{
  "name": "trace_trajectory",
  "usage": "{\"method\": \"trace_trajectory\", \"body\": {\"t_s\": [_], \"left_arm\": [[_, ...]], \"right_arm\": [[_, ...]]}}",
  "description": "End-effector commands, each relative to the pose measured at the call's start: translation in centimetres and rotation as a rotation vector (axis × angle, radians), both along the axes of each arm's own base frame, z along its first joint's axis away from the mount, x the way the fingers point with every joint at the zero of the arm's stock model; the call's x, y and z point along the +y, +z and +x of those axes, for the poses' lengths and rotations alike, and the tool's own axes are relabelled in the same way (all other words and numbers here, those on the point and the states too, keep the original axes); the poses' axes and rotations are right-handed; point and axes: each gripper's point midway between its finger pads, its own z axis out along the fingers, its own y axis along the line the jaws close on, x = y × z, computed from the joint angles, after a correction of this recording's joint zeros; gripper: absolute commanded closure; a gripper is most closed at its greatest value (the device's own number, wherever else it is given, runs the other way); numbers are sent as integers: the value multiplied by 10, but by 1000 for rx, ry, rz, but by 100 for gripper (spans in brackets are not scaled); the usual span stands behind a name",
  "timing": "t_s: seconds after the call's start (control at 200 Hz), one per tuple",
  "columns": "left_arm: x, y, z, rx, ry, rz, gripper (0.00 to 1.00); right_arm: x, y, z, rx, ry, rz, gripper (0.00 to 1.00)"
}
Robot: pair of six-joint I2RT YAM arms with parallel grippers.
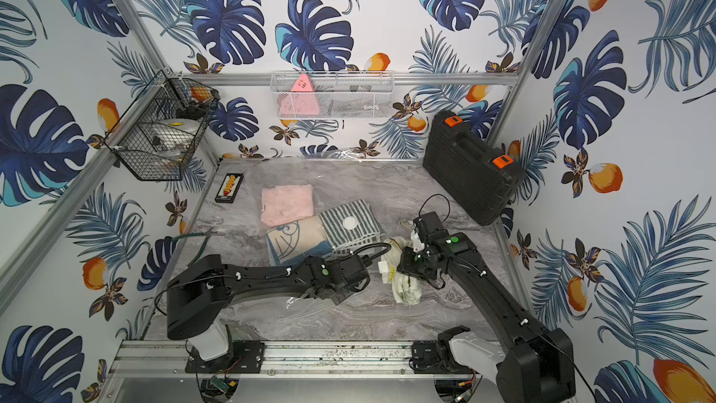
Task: Place the folded towel into the vacuum bag
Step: Open the vacuum bag at the center of the board, then place the towel in the vacuum bag.
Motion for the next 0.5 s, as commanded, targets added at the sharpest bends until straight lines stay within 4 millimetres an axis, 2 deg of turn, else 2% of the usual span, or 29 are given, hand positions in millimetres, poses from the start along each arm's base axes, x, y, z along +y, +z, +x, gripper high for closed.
{"method": "trace_trajectory", "body": {"t_s": [0.0,0.105,0.23,0.325,0.495], "left_arm": [[-6,37,11,-12,66,-147,100],[-6,66,16,-25,98,-230,100],[-5,93,14,-48,104,-292,100],[-5,103,8,-39,91,-334,100],[-7,110,-2,-11,81,-410,100]], "right_arm": [[23,3,-29,22,9,55,100],[63,-5,-58,-5,115,99,100],[86,-29,-75,11,222,10,100],[98,-35,-63,-11,260,-45,100],[118,-35,-19,-40,245,-82,100]]}}
